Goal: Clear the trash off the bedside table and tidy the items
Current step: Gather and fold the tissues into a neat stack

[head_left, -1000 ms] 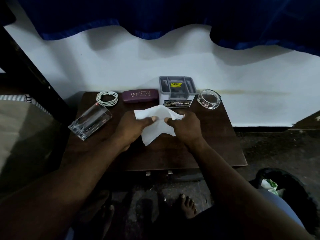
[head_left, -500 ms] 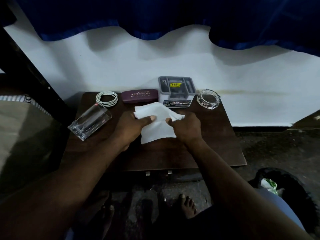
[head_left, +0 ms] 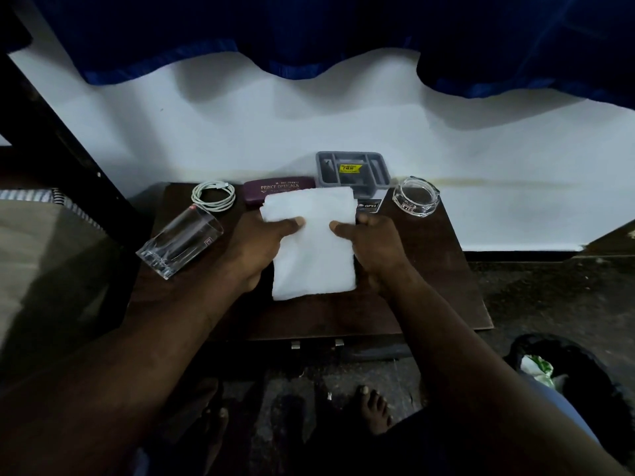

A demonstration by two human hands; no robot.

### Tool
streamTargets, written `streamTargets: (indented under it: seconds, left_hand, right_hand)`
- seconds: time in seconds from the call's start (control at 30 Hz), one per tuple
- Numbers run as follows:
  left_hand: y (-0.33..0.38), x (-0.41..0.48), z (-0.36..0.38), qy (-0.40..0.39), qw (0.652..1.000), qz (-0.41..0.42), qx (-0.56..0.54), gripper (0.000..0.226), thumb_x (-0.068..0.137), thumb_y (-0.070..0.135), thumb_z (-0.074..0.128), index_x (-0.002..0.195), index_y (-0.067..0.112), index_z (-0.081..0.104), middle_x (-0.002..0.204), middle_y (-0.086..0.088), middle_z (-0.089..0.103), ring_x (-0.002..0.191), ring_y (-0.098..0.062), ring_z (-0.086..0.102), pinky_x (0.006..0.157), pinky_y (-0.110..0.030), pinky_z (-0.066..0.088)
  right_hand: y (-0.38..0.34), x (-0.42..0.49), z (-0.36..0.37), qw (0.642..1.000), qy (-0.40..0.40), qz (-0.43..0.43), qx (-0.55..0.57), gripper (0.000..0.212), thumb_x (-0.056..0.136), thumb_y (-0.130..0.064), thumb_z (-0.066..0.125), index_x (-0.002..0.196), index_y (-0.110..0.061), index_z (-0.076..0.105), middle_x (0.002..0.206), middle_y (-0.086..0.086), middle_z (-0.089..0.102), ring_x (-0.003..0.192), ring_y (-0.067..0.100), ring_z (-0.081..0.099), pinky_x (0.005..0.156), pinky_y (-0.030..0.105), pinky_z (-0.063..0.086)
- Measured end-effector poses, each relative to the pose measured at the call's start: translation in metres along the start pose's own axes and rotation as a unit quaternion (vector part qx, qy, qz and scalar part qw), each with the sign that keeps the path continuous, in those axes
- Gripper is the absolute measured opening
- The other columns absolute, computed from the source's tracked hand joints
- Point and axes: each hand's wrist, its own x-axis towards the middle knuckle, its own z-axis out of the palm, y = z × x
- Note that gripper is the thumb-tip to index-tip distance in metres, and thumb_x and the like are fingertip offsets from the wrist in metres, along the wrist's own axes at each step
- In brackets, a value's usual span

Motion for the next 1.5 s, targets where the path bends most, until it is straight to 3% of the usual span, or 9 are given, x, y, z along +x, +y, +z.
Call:
streamTargets:
  seconds: [0.1, 0.23, 0.4, 0.53, 0.73, 1.03, 1.23, 1.37, 1.5]
  left_hand:
    - [0.010, 0.000, 0.002, -0.010, 1.000, -0.015, -0.019, 0.028, 0.083, 0.008, 0.081, 0.111, 0.009, 0.077, 0.106, -0.009, 0.080, 0.097, -0.029, 0.077, 0.086, -0.048, 0.062]
    - [0.020, -0.004, 0.002, -0.015, 0.998, -0.065, -0.016, 0.033, 0.081, 0.013, 0.082, 0.112, 0.006, 0.076, 0.106, -0.011, 0.079, 0.096, -0.030, 0.077, 0.082, -0.045, 0.063]
    - [0.026, -0.007, 0.001, -0.095, 0.971, -0.161, -0.151, 0.042, 0.091, 0.026, 0.073, 0.129, 0.009, 0.070, 0.122, -0.015, 0.074, 0.111, -0.034, 0.072, 0.089, -0.052, 0.060]
    - [0.025, -0.010, 0.002, -0.127, 0.961, -0.170, -0.178, 0.042, 0.096, 0.032, 0.067, 0.132, 0.009, 0.068, 0.127, -0.015, 0.072, 0.114, -0.033, 0.071, 0.087, -0.051, 0.061]
    - [0.034, -0.007, 0.000, -0.135, 0.968, -0.138, -0.163, 0.047, 0.102, 0.037, 0.058, 0.141, 0.011, 0.060, 0.136, -0.018, 0.066, 0.126, -0.038, 0.063, 0.110, -0.059, 0.044]
    - [0.047, -0.005, -0.005, -0.182, 0.946, -0.166, -0.211, 0.056, 0.102, 0.039, 0.049, 0.146, 0.004, 0.053, 0.148, -0.020, 0.055, 0.136, -0.039, 0.054, 0.116, -0.052, 0.039]
    - [0.045, 0.000, -0.007, -0.155, 0.947, -0.111, -0.260, 0.048, 0.098, 0.041, 0.055, 0.137, 0.013, 0.058, 0.134, -0.018, 0.061, 0.124, -0.035, 0.059, 0.108, -0.051, 0.047]
    - [0.043, -0.001, -0.003, -0.162, 0.941, -0.119, -0.271, 0.047, 0.096, 0.043, 0.056, 0.131, 0.013, 0.057, 0.130, -0.019, 0.064, 0.114, -0.035, 0.066, 0.102, -0.052, 0.052]
    - [0.042, -0.001, 0.000, -0.128, 0.956, -0.127, -0.232, 0.065, 0.096, 0.047, 0.054, 0.141, 0.000, 0.055, 0.143, -0.026, 0.057, 0.118, -0.037, 0.062, 0.101, -0.044, 0.053]
  right_hand:
    - [-0.008, 0.000, -0.003, 0.993, -0.039, 0.032, 0.109, 0.016, 0.085, -0.008, 0.078, 0.101, -0.003, 0.076, 0.097, 0.014, 0.080, 0.081, 0.028, 0.078, 0.065, 0.036, 0.062]
    - [-0.005, -0.008, 0.000, 0.978, -0.095, 0.129, 0.131, 0.033, 0.087, -0.016, 0.077, 0.117, -0.002, 0.074, 0.110, 0.015, 0.078, 0.100, 0.034, 0.075, 0.087, 0.048, 0.061]
    - [-0.008, -0.004, 0.000, 0.987, -0.056, 0.069, 0.132, 0.032, 0.084, -0.001, 0.076, 0.116, 0.003, 0.073, 0.111, 0.019, 0.077, 0.104, 0.042, 0.072, 0.091, 0.056, 0.059]
    - [-0.012, -0.005, -0.001, 0.987, -0.067, 0.079, 0.126, 0.029, 0.083, -0.003, 0.075, 0.112, 0.002, 0.074, 0.108, 0.016, 0.078, 0.102, 0.041, 0.073, 0.089, 0.054, 0.060]
    - [-0.013, -0.009, 0.003, 0.992, -0.039, 0.062, 0.101, 0.029, 0.089, -0.013, 0.077, 0.115, 0.002, 0.074, 0.108, 0.014, 0.078, 0.097, 0.032, 0.076, 0.081, 0.044, 0.064]
    - [-0.012, -0.015, 0.005, 0.966, -0.140, 0.130, 0.175, 0.037, 0.096, -0.017, 0.068, 0.131, -0.005, 0.067, 0.126, 0.014, 0.073, 0.118, 0.037, 0.068, 0.105, 0.057, 0.051]
    - [-0.019, -0.020, 0.001, 0.936, -0.218, 0.182, 0.209, 0.041, 0.097, -0.017, 0.064, 0.135, -0.003, 0.064, 0.126, 0.016, 0.072, 0.097, 0.032, 0.074, 0.078, 0.047, 0.064]
    - [-0.019, -0.021, 0.002, 0.930, -0.226, 0.183, 0.226, 0.042, 0.099, -0.023, 0.063, 0.138, -0.009, 0.063, 0.137, 0.015, 0.066, 0.115, 0.034, 0.066, 0.104, 0.053, 0.052]
    - [-0.018, -0.022, 0.003, 0.928, -0.228, 0.187, 0.229, 0.044, 0.100, -0.025, 0.062, 0.141, -0.011, 0.060, 0.141, 0.014, 0.063, 0.120, 0.034, 0.063, 0.106, 0.054, 0.048]
